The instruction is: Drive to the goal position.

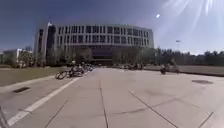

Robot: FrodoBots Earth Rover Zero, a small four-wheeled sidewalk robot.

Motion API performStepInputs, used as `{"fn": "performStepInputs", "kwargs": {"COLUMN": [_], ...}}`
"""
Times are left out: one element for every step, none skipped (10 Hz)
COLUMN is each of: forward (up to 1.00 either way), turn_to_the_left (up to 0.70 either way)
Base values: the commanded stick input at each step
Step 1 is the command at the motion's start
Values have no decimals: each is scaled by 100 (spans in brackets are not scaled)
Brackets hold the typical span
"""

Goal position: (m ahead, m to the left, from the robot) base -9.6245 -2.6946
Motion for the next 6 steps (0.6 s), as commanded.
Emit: {"fn": "performStepInputs", "kwargs": {"forward": [-47,-53,-63,-68,-69,-69], "turn_to_the_left": [0,0,0,0,0,0]}}
